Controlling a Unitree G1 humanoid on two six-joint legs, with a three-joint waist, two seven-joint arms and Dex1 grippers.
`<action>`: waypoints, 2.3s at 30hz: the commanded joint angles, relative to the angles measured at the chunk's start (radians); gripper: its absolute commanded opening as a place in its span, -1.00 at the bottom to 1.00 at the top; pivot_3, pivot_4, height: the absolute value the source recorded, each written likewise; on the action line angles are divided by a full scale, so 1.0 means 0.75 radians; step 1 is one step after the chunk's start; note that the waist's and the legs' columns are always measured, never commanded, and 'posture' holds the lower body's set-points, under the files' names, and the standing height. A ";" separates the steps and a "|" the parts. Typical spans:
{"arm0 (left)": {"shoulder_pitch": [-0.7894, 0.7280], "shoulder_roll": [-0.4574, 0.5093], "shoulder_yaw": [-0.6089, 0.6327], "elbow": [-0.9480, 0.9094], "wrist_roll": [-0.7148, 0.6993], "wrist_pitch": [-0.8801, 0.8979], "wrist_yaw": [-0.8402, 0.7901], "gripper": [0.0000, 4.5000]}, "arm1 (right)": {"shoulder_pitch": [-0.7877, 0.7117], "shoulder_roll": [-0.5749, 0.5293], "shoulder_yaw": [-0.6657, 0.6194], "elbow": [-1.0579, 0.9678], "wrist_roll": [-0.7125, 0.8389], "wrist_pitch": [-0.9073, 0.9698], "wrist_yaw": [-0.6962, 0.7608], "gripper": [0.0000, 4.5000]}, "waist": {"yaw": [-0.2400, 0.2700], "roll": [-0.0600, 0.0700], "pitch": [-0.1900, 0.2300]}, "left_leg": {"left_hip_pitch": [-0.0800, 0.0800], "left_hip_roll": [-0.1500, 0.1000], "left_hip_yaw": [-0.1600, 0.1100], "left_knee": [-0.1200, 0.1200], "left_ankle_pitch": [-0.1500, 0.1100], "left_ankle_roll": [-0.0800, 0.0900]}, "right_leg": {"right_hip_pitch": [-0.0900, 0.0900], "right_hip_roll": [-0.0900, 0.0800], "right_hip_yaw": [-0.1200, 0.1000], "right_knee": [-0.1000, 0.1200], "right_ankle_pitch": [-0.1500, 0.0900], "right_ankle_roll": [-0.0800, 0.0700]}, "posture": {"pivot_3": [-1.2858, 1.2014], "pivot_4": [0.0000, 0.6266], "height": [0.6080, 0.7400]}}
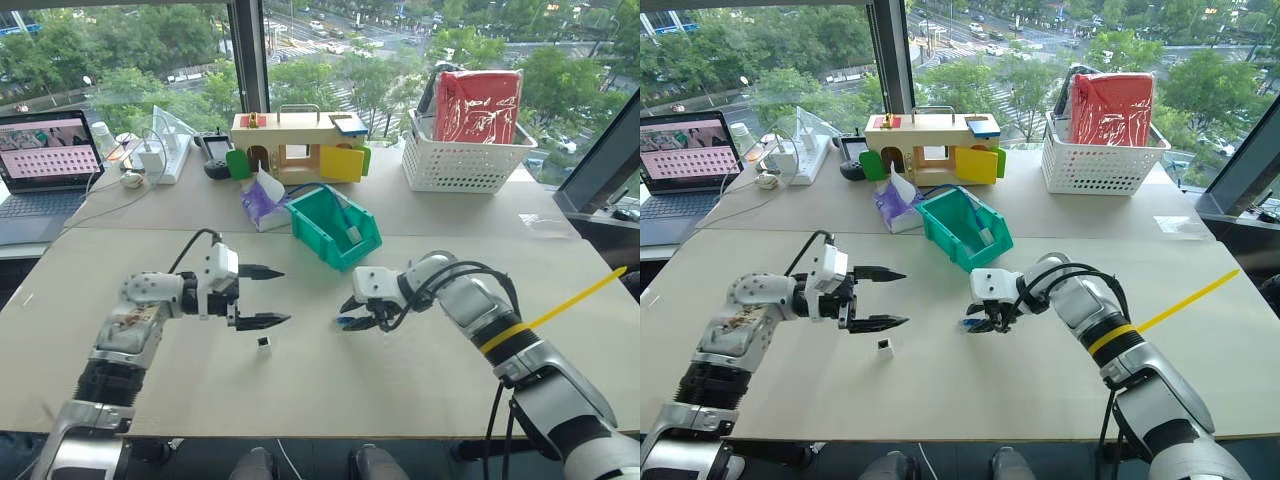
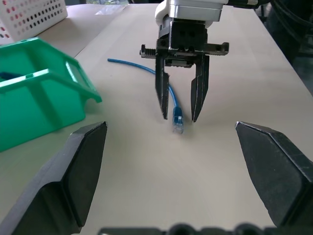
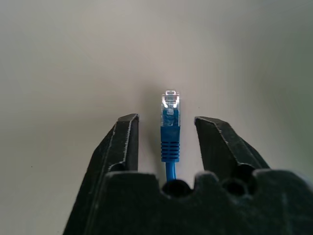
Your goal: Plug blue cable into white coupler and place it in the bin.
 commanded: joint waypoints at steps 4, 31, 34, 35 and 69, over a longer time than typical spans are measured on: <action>-0.210 -0.150 -0.142 0.213 0.132 -0.068 -0.015 1.00 | 0.124 -0.097 -0.304 -0.402 0.111 0.300 -0.172 0.97 | 0.014 0.000 0.000 | 0.000 0.000 0.000 0.001 0.000 0.000 | 0.000 0.000 0.000 0.000 0.000 0.000 | 0.03 -0.52 0.88; -0.413 -0.410 -0.422 0.547 0.526 0.124 0.114 0.89 | 0.855 -0.153 -0.975 -1.471 0.518 1.283 -0.816 0.99 | 0.018 0.000 0.000 | -0.007 -0.008 -0.017 0.008 0.000 0.002 | 0.004 -0.001 -0.001 -0.001 -0.002 0.004 | 0.03 -0.52 0.88; -0.414 -0.418 -0.416 0.567 0.542 0.118 0.150 0.56 | 0.852 -0.159 -0.968 -1.471 0.536 1.287 -0.844 1.00 | 0.017 0.000 0.000 | -0.007 -0.009 -0.020 0.008 0.000 0.002 | 0.006 -0.001 -0.001 -0.001 -0.002 0.004 | 0.03 -0.52 0.88; -0.413 -0.419 -0.416 0.572 0.546 0.114 0.157 0.39 | 0.850 -0.159 -0.963 -1.472 0.542 1.290 -0.853 1.00 | 0.017 0.000 0.000 | -0.007 -0.010 -0.022 0.008 0.000 0.002 | 0.006 -0.001 -0.001 -0.001 -0.003 0.004 | 0.03 -0.52 0.88; -0.135 -0.572 -0.234 -0.201 0.170 0.645 0.449 -0.94 | 0.711 1.366 -1.971 -1.521 1.249 2.010 -1.664 1.00 | -0.029 0.011 -0.001 | -0.021 -0.016 -0.051 0.021 0.001 0.005 | 0.003 0.000 -0.012 0.014 -0.005 0.004 | 0.03 -0.52 0.88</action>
